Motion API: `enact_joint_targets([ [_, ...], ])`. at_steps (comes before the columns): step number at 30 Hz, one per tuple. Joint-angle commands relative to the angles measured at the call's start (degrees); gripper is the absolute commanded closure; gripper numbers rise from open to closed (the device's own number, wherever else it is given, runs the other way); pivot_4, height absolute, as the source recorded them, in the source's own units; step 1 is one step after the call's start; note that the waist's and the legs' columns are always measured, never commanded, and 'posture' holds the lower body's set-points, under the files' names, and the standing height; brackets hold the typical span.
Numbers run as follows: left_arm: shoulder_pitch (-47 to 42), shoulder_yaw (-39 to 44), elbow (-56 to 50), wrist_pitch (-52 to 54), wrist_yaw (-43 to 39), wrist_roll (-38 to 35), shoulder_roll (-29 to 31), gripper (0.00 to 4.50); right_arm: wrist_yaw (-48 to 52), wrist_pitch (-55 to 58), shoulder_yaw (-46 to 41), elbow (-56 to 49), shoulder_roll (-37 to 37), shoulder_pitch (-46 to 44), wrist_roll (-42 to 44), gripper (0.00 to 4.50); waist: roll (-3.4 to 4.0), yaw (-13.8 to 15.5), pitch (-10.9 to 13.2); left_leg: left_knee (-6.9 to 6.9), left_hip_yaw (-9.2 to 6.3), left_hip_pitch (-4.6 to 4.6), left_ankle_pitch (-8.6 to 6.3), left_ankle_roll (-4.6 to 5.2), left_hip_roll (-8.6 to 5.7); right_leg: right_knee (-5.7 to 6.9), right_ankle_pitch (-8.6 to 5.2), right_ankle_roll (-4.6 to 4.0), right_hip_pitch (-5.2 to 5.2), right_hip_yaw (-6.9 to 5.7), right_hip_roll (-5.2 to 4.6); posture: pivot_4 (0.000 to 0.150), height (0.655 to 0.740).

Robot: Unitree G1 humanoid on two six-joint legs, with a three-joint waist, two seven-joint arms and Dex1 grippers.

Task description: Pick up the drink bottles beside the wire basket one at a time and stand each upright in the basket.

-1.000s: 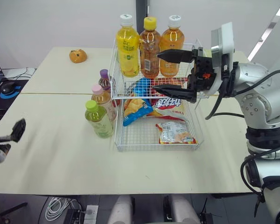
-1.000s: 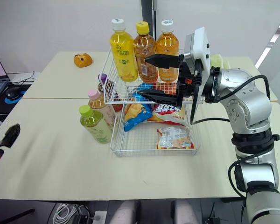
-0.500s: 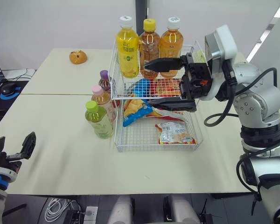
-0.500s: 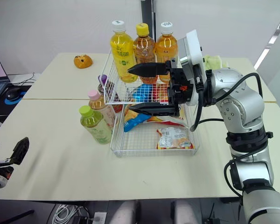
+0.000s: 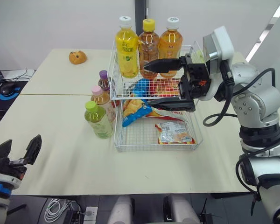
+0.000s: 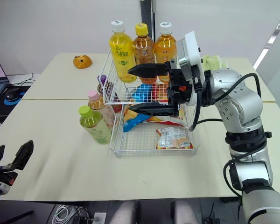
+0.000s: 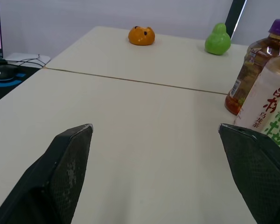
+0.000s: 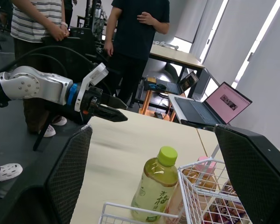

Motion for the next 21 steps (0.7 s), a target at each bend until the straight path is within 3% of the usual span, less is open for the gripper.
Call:
enact_joint_targets([
  [1, 3.3, 3.5, -4.4, -1.8, -1.7, -4.5, 0.7, 0.03, 0.1, -1.2, -0.8, 0.0, 0.1, -1.8, 0.0, 0.00, 0.00, 0.0, 0.0, 0.00, 0.00, 0.00, 0.00, 0.00, 0.00, -0.01, -0.02, -0.02, 0.00, -0.01, 0.00, 0.150, 0.7400],
  [8, 9.6, -0.4, -14.4, -3.5, -1.3, -7.7, -0.7, 0.03, 0.7, -1.8, -0.5, 0.5, 0.2, -1.7, -0.1, 0.00, 0.03, 0.1, 0.0, -0.03, 0.02, 0.00, -0.01, -0.02, 0.02, -0.11, -0.25, -0.38, 0.02, 0.01, -0.01, 0.150, 0.7400],
  [14, 2.5, -11.2, -15.2, -4.0, 2.6, -2.1, 1.4, 0.03, 0.5, -2.1, 0.0, 0.6, 0.7, -1.6, -0.4, 0.00, 0.05, 0.1, 0.0, -0.07, 0.02, 0.01, -0.01, -0.02, 0.00, -0.10, -0.19, -0.26, 0.04, -0.01, 0.04, 0.150, 0.7400],
  [21, -5.2, -16.6, -11.7, -4.2, 4.2, 3.0, 4.9, 0.03, 0.3, -1.6, -0.1, 0.0, -0.3, -1.7, -0.6, 0.00, 0.08, 0.0, 0.0, -0.19, 0.00, 0.04, -0.01, -0.02, -0.01, -0.11, -0.06, -0.05, 0.02, -0.02, 0.09, 0.150, 0.7400],
])
